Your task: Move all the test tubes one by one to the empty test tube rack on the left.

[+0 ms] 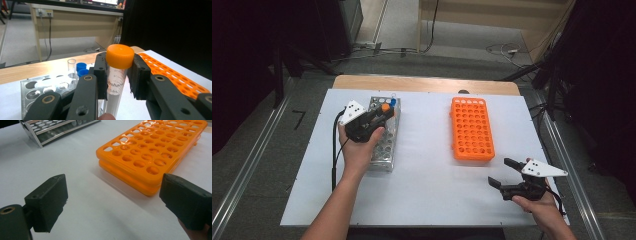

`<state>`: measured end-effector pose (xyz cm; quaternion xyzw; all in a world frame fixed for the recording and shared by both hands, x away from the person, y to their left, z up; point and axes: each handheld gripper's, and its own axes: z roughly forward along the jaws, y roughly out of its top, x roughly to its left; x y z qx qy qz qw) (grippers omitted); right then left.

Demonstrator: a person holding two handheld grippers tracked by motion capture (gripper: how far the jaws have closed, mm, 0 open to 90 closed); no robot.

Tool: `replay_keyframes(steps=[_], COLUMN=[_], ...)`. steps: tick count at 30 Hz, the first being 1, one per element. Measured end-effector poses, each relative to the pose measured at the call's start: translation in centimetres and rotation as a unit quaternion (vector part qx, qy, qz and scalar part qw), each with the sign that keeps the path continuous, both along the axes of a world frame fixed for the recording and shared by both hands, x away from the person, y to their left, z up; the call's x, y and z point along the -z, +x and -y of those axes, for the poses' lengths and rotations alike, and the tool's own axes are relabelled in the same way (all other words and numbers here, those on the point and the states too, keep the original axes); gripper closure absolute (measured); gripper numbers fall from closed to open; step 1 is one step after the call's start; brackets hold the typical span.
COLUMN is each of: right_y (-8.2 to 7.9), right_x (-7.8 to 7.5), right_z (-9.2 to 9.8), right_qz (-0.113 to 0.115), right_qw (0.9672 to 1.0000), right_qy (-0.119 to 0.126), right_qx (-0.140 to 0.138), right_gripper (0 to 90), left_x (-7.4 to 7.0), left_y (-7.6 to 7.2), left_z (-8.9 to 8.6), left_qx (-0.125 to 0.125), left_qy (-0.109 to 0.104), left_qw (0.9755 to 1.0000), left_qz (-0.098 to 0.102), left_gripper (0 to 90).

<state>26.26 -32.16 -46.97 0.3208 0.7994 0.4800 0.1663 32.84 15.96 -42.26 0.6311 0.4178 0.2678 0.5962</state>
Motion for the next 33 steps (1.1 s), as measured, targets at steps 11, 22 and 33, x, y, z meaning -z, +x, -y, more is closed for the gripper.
replay_keyframes(steps=[11,22,33], right_y=[0.2,0.3,0.4], right_x=[0.2,0.2,0.3], right_z=[0.3,0.2,0.3], right_qz=[-0.002,-0.004,-0.006], right_qw=[1.0000,1.0000,1.0000], right_qy=[0.002,0.004,0.005], right_qx=[0.003,0.002,0.004], right_gripper=[6.6,6.7,6.8], left_x=[0.5,1.2,1.4], left_y=[0.3,0.1,0.7], left_z=[0.5,1.0,0.9], left_qx=[-0.018,-0.020,-0.019], left_qy=[0.032,0.068,0.065], left_qw=[0.9989,0.9951,0.9918], left_qz=[-0.028,-0.068,-0.109], left_gripper=[71.0,70.9,69.3])
